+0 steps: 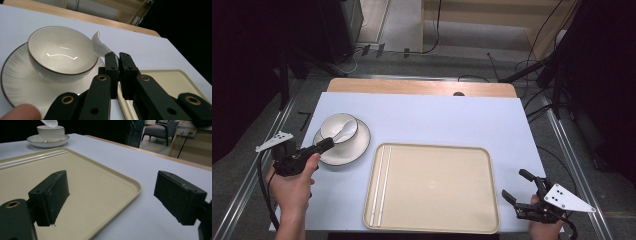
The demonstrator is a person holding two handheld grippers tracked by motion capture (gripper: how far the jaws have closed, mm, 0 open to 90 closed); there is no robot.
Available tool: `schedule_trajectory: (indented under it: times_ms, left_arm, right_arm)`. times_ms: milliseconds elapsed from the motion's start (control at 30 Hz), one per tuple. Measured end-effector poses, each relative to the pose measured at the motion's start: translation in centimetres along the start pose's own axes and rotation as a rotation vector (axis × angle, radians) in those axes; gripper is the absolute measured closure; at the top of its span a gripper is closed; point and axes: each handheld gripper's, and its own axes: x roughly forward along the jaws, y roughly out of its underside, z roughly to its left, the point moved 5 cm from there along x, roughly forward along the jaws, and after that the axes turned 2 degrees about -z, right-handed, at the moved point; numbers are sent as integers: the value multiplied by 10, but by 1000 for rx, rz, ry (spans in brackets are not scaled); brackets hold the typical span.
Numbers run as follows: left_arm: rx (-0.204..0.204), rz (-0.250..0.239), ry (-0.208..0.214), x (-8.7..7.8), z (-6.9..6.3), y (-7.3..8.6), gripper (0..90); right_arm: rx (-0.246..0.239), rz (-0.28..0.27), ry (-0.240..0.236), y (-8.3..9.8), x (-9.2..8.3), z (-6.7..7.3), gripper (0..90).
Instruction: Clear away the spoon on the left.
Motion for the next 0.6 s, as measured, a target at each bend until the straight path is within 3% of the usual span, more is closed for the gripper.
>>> schedule_trajectory:
  times_ms: [267, 600]
  left_arm:
    - [33, 9, 42, 6, -25, 7, 864]
    - [40, 43, 95, 23, -50, 25, 864]
  right_arm:
    - [-3, -5, -5, -1, 3, 0, 130]
    - [-2, -5, -2, -1, 2, -1, 129]
